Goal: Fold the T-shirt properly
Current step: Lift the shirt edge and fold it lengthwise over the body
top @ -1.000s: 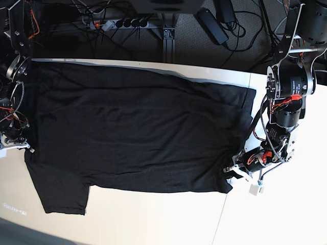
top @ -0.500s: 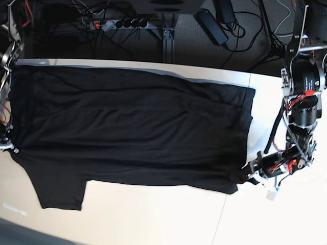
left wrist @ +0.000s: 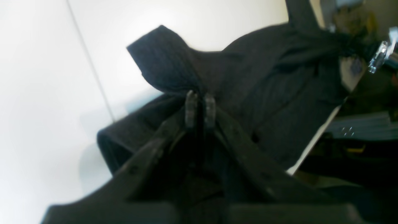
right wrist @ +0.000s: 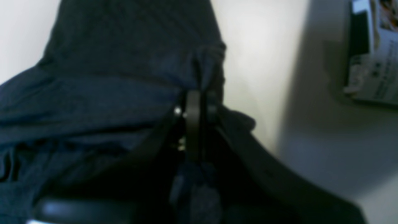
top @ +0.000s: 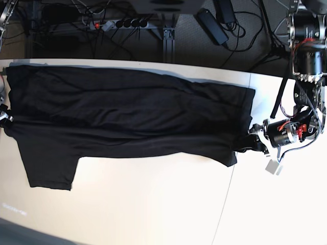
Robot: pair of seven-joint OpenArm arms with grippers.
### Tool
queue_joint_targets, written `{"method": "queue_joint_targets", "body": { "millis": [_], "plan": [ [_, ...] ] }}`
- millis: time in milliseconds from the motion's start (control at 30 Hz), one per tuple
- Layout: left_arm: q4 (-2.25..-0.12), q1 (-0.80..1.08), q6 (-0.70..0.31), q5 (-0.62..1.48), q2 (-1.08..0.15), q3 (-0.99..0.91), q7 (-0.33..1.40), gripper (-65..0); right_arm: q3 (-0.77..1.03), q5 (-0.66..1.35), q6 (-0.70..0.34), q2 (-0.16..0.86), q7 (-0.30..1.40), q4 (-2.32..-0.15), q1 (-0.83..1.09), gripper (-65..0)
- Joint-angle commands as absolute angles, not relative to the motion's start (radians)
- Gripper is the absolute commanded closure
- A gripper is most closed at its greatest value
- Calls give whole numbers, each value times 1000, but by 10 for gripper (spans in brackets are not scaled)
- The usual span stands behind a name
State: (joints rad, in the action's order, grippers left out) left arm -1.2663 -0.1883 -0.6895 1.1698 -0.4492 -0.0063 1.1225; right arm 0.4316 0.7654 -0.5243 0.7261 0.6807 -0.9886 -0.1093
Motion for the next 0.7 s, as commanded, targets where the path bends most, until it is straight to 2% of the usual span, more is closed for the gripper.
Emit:
{"method": "queue_joint_targets", "body": {
  "millis": [0, 167, 300, 333, 400, 433, 467, 667],
  "plan": [
    [-1307, -194, -698, 1192, -471, -12, 1107, 0, 442, 778, -591, 768, 659, -1011, -109, 0],
    [-1331, -155, -698, 1189, -482, -12, 1103, 0, 452, 757, -591, 771, 664, -1012, -73, 0],
    [-1331, -152, -698, 1189, -482, -12, 1103, 0, 452, 656, -588, 761, 686, -1011, -71, 0],
    [-1331, -152, -698, 1189, -482, -12, 1098, 0, 452, 650, -587, 762, 686, -1011, -71, -77],
    [-1331, -152, -698, 1189, -482, -12, 1095, 0, 453, 651, -579, 768, 685, -1011, -72, -287],
    [-1331, -152, -698, 1188, -482, -12, 1096, 0, 454, 651, -579, 771, 681, -1011, -72, -359],
    [-1331, -152, -698, 1185, -482, -12, 1097, 0, 460, 651, -579, 775, 675, -1012, -73, -393],
    [-1332, -149, -698, 1169, -482, -12, 1098, 0, 508, 640, -576, 773, 598, -1010, -124, -398]
  ]
}}
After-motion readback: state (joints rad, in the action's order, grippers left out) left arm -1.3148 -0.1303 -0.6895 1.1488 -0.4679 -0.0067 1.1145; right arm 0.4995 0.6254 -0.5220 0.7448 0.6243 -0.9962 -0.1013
